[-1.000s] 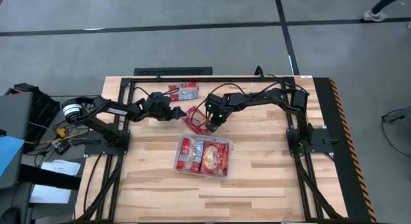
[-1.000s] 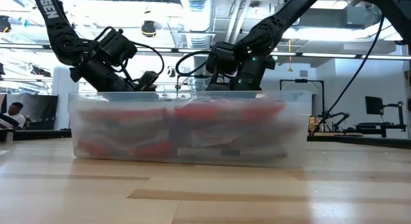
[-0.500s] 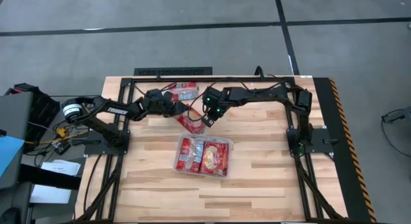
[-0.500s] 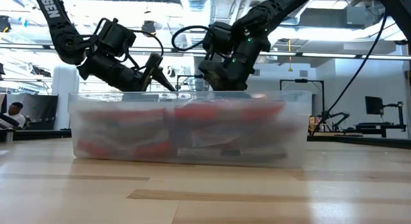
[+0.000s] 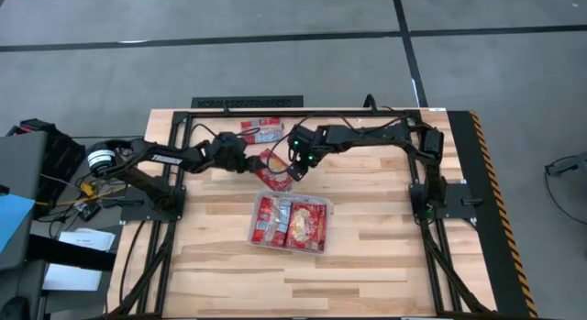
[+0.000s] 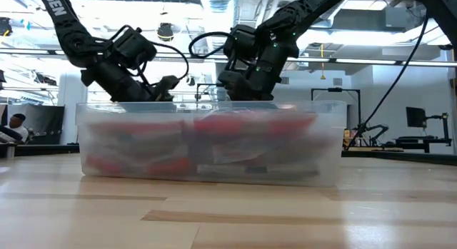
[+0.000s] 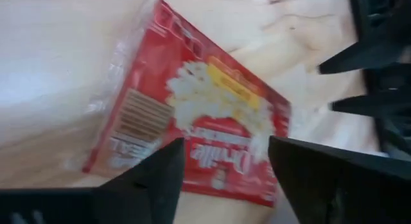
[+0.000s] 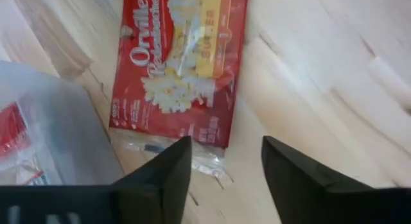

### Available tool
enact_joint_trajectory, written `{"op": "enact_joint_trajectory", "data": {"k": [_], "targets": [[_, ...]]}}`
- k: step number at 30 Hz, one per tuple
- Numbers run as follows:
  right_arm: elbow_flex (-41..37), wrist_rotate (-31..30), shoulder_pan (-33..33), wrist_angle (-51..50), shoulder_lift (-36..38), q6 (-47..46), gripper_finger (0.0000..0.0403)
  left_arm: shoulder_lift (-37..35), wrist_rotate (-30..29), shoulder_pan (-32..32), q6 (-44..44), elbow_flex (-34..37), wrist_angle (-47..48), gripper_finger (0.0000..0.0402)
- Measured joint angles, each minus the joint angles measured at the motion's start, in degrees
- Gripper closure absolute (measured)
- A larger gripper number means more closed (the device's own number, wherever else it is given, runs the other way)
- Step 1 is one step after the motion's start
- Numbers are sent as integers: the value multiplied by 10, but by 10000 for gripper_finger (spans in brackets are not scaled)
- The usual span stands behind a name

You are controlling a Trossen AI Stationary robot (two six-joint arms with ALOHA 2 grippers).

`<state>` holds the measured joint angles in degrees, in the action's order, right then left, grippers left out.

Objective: Sort popcorn bags into baskets
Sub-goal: Put the red popcorn bag into the transparent bin

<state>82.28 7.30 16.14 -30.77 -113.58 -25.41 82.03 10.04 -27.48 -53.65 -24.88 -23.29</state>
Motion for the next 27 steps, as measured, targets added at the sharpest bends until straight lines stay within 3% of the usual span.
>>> {"op": "enact_joint_trajectory", "data": {"k": [5, 13, 17, 27], "targets": [[0, 0, 2, 8, -1, 0, 167, 10, -71, 20, 19, 0, 34, 248], [0, 3, 2, 34, -1, 3, 163, 14, -98, 54, 47, -1, 102, 324], [0, 0, 3, 55, -1, 28, 163, 14, -136, 70, 61, -1, 109, 348], [1, 16, 57, 103, -6, 102, 160, 14, -153, 75, 74, -1, 156, 382]]}}
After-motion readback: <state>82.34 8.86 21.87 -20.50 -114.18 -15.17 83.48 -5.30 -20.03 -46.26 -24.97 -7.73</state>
